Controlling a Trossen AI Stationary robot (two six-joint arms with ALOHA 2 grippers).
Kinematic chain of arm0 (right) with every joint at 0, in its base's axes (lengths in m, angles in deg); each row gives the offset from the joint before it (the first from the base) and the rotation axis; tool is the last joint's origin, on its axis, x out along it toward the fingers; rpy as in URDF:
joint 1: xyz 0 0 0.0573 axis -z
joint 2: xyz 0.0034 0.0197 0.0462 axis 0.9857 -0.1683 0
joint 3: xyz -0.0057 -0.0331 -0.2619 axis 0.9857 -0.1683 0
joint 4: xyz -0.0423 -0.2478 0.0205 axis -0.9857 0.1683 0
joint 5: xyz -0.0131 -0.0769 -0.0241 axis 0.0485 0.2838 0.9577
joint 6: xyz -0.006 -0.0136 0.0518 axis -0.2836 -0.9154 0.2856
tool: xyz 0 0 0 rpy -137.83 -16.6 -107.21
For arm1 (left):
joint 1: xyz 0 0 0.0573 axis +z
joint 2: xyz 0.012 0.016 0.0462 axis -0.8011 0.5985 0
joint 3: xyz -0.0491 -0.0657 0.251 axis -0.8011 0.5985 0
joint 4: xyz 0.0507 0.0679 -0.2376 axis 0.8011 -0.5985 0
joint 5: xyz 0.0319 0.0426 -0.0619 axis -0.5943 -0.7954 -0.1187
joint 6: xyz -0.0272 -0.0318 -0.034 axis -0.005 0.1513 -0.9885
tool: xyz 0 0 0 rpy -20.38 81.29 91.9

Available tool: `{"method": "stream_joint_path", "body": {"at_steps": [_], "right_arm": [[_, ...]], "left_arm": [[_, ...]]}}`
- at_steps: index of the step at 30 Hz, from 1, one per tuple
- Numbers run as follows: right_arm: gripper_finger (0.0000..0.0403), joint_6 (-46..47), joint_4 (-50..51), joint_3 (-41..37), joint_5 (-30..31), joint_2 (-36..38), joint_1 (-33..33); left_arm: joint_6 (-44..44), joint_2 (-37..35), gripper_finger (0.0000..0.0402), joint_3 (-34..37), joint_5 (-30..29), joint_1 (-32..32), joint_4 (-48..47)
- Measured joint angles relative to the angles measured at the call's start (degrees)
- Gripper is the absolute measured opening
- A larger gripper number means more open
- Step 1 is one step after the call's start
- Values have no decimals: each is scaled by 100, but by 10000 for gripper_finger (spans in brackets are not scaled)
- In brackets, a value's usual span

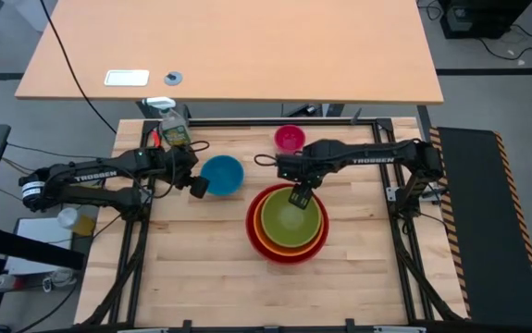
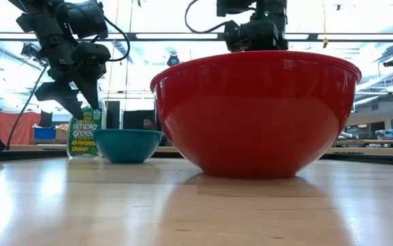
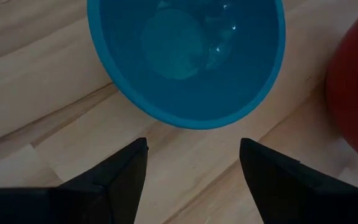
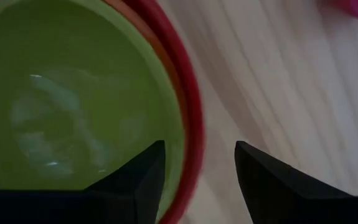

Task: Nest bowls inside each other
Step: Stack the green bowl on top of the orange bowl, then stack the blue bowl on top of the green bowl

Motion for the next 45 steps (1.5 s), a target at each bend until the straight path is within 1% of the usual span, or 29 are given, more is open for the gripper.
{"method": "stream_joint_path", "body": {"at_steps": [4, 7, 10, 15, 20, 22, 25, 29, 31, 36, 41, 43, 45], "right_arm": [[199, -236, -249, -445, 269, 0, 8], [199, -146, -236, -594, 36, -7, 96], [199, 44, 14, -367, 22, 24, 136], [199, 37, 160, 217, 276, 139, 136], [202, 31, -13, 329, 283, 144, 196], [207, 25, -95, 329, 203, 144, 215], [217, 22, -291, 329, 138, 144, 221], [227, 16, -352, 329, 122, 144, 218], [229, 16, -364, 329, 122, 144, 217], [227, 16, -499, 327, 123, 144, 219], [227, 16, -531, 327, 122, 144, 217], [227, 16, -538, 328, 128, 144, 217], [227, 16, -572, 328, 138, 144, 217]], "left_arm": [[0, 0, 259, 0, 6, 0, 5], [24, 0, 259, 0, 7, 0, 6], [20, 2, 259, 0, 9, 0, -21], [-151, 2, 259, 0, 94, 0, 51], [-746, 2, 259, 0, 196, -2, 344], [-856, 2, 259, 0, 29, -4, 349], [-1061, 2, 259, 0, -383, -4, 352], [-1073, 72, 259, 0, -811, 16, 280], [-1067, 153, 259, 97, -964, 24, 403], [-1102, 438, 259, 628, -931, 221, 1304], [-928, 827, 257, 750, -971, 475, 1632], [-723, 996, 248, 752, -1010, 566, 1733], [-490, 1159, 227, 754, -996, 652, 1886]]}}
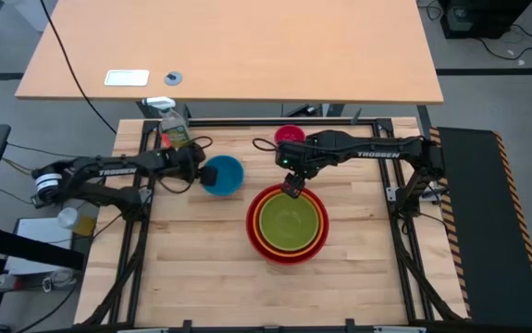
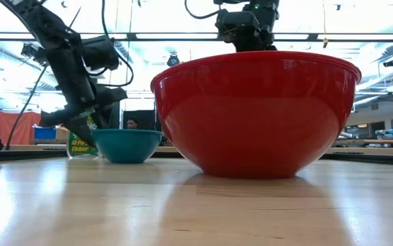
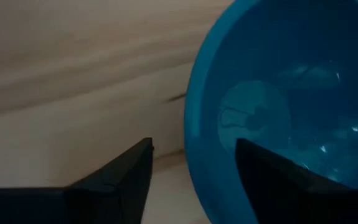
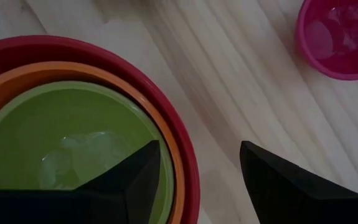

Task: Nest bowls inside each other
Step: Stack the blue bowl on top of the green bowl

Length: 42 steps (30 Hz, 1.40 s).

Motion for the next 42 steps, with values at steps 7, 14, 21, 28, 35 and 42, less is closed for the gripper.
{"method": "stream_joint_path", "body": {"at_steps": [7, 14, 21, 28, 35, 42], "right_arm": [[227, 0, -31, -1, 4, 0, 0], [226, -2, 135, -1, -120, 52, 63], [226, 144, 266, -162, 563, 679, 221], [221, 151, -371, -1724, 836, 1960, 696], [209, 493, -836, -3128, 663, 3169, 948], [208, 736, -861, -3442, 623, 4025, 970]], "left_arm": [[744, 260, 95, 0, 385, 212, 213], [1071, -36, 13, -5, 606, 398, 295], [1114, -355, 8, -883, 1157, 193, 96], [1356, 334, 7, -2681, 878, -813, -678], [1335, 1859, 7, -4274, 533, -1678, -874], [881, 3305, 9, -5510, 571, -2311, -999]]}}
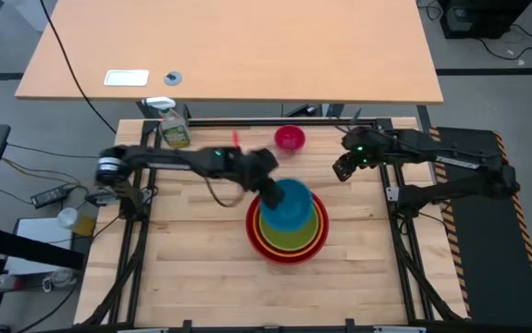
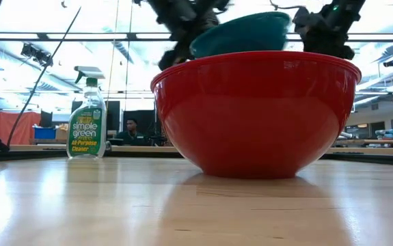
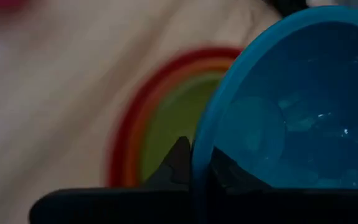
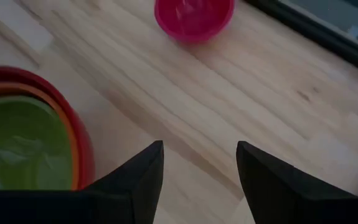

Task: Nest bowls inside each other
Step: Stack the blue bowl on top of the green bowl

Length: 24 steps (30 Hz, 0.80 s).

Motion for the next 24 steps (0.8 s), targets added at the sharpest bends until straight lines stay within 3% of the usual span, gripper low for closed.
{"method": "stream_joint_path", "body": {"at_steps": [11, 15, 24], "right_arm": [[208, -639, -518, 0, -331, 322, -2], [208, -831, -555, 0, -458, 268, -11], [208, -1029, -758, 0, -559, 238, -11]], "left_arm": [[-558, 1560, 21, -1201, -131, -577, -691], [-774, 1593, 39, -1226, -478, -643, -765], [-1011, 1392, 135, -1238, -548, -643, -902]]}}
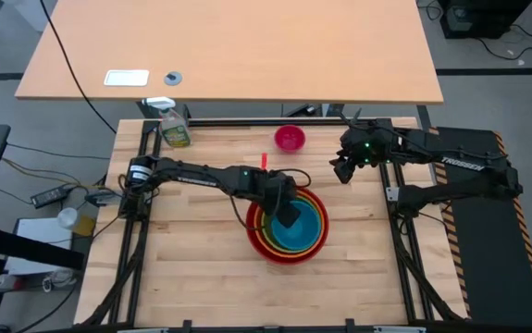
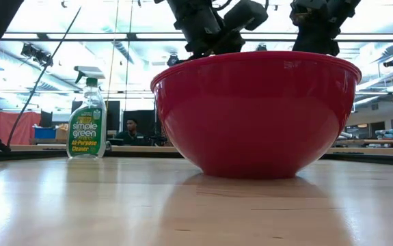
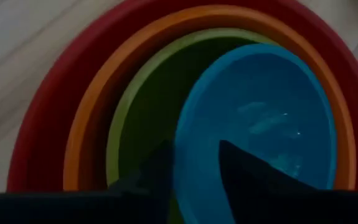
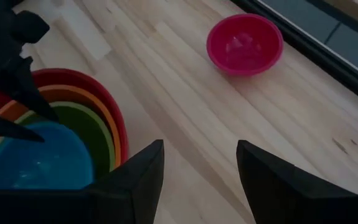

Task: Nest bowls inside each other
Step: Stack the blue bowl on top of the green bowl, then stack the pink bowl on top of the blue bowl

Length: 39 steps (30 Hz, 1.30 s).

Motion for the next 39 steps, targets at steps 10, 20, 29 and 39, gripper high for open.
{"method": "stream_joint_path", "body": {"at_steps": [10, 20, 29, 39], "right_arm": [[208, -134, -174, 0, -55, -47, 14], [206, -546, -1205, 4, -562, -1607, 570], [206, -22, -2298, 4, -521, -3025, 1464], [220, 528, -3067, 4, -1123, -3804, 2273]], "left_arm": [[-3, -52, 182, -611, -24, -13, -634], [1262, -203, 182, -1350, -1300, -39, -2486], [2233, -385, 160, -1288, -1736, 159, -2735], [2406, -2379, 153, 1475, -1580, 544, -1611]]}}
